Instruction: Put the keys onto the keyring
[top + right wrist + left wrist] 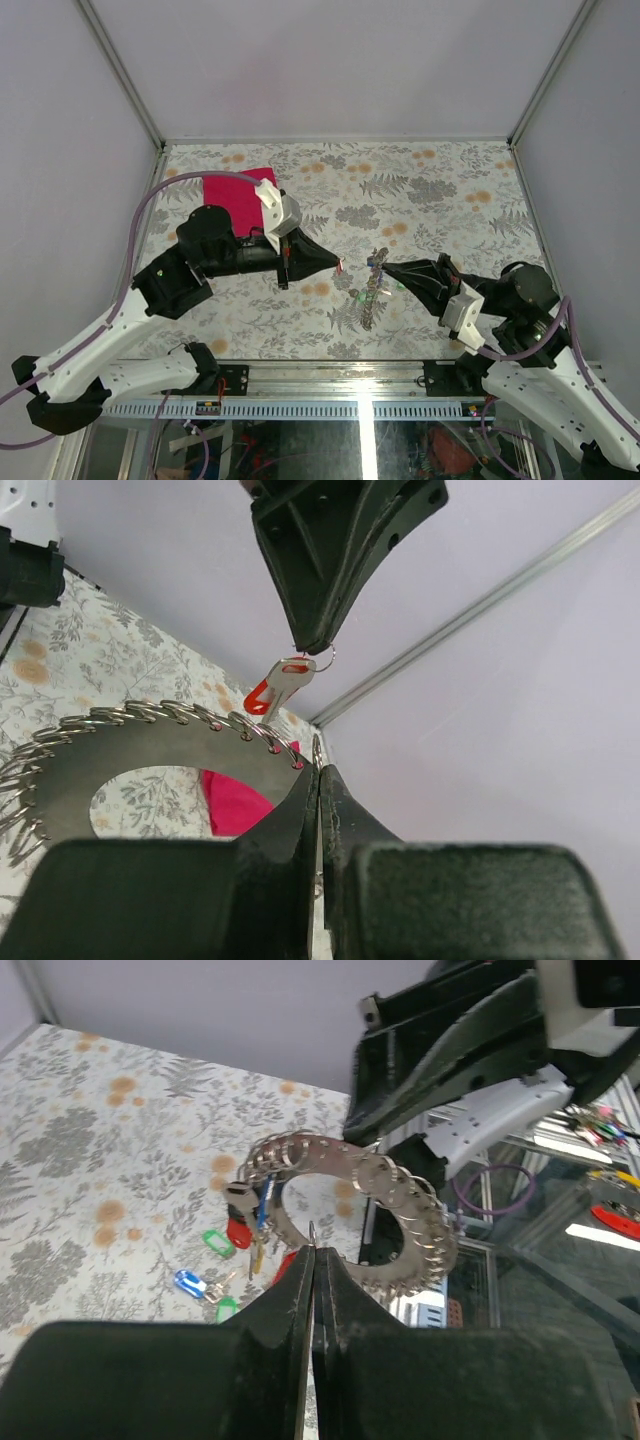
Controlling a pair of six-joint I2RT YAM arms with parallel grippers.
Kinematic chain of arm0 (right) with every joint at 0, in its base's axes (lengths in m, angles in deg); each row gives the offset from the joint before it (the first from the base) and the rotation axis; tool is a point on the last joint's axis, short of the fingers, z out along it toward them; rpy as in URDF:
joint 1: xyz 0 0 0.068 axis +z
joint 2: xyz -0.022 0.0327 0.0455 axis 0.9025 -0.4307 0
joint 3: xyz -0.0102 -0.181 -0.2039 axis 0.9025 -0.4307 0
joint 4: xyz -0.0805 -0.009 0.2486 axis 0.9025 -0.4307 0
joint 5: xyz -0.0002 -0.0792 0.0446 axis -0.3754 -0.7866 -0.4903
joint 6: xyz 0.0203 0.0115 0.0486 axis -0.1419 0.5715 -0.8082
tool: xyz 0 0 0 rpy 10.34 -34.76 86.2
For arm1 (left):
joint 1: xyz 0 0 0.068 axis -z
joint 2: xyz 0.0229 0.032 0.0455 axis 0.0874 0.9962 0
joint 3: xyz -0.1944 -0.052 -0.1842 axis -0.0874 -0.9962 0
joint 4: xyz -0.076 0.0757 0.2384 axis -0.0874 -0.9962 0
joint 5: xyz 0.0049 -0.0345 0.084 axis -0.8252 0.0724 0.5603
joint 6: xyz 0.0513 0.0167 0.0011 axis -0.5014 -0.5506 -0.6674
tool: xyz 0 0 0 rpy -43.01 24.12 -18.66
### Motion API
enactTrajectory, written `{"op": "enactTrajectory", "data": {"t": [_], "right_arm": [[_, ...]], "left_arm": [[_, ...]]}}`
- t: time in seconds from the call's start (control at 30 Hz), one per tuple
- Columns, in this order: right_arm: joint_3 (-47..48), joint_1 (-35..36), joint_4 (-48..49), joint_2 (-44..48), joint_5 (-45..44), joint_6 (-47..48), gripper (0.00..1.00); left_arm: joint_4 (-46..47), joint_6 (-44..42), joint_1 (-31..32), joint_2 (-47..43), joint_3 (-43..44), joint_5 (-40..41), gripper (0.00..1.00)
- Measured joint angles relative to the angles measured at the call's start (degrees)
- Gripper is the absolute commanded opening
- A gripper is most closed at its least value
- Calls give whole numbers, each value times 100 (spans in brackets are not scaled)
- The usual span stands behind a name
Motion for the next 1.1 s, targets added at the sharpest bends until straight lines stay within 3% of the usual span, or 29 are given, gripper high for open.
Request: {"op": "enactTrajectory", "data": {"t": [0.27,0.5,1.1], "right_arm": [[251,0,-26,-264,507,734,0],[566,0,142,-304,1058,752,0],[861,0,1290,-590,1941,-669,0]], "left_arm": [[-131,-20,0,177,468,-850,0],[-94,2,0,221,682,-1320,0],[-31,55,0,304,879,-1740,0]]}}
